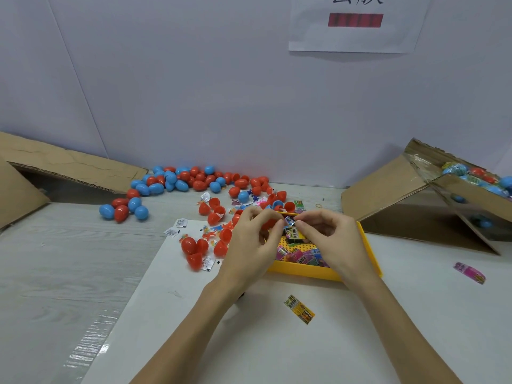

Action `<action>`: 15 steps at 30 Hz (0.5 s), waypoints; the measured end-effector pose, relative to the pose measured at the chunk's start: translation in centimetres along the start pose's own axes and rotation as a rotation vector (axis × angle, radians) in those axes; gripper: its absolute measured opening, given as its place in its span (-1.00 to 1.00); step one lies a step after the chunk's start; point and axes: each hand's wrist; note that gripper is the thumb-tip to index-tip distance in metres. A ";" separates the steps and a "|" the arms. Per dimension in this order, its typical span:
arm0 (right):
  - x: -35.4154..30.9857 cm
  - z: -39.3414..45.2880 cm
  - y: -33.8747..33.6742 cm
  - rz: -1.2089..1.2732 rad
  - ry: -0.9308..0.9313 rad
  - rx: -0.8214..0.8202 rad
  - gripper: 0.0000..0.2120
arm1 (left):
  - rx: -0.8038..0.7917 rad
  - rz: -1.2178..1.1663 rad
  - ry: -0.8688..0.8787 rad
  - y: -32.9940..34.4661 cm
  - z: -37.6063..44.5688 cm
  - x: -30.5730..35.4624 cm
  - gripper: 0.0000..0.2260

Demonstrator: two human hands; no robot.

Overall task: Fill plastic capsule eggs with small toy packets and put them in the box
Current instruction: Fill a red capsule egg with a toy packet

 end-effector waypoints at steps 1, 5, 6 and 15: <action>-0.1 -0.1 0.1 0.002 -0.011 -0.006 -0.90 | -0.011 -0.001 -0.019 0.0 0.0 0.1 -0.85; -0.4 -0.3 0.5 0.011 -0.041 -0.050 -0.91 | -0.062 -0.001 0.031 0.0 0.0 0.1 -0.87; -0.4 -0.3 0.5 -0.015 -0.046 -0.065 -0.89 | -0.076 0.032 0.054 -0.1 0.0 -0.1 -0.89; 0.2 -0.2 0.2 -0.355 -0.066 -0.075 -0.73 | -0.060 0.141 0.068 -0.5 -0.1 -0.6 -0.91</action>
Point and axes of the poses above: each hand's wrist, its own z-axis towards the middle knuckle, its own y-axis out of the palm, x = y × z, and after that the axes turned 13 degrees about y, right-handed
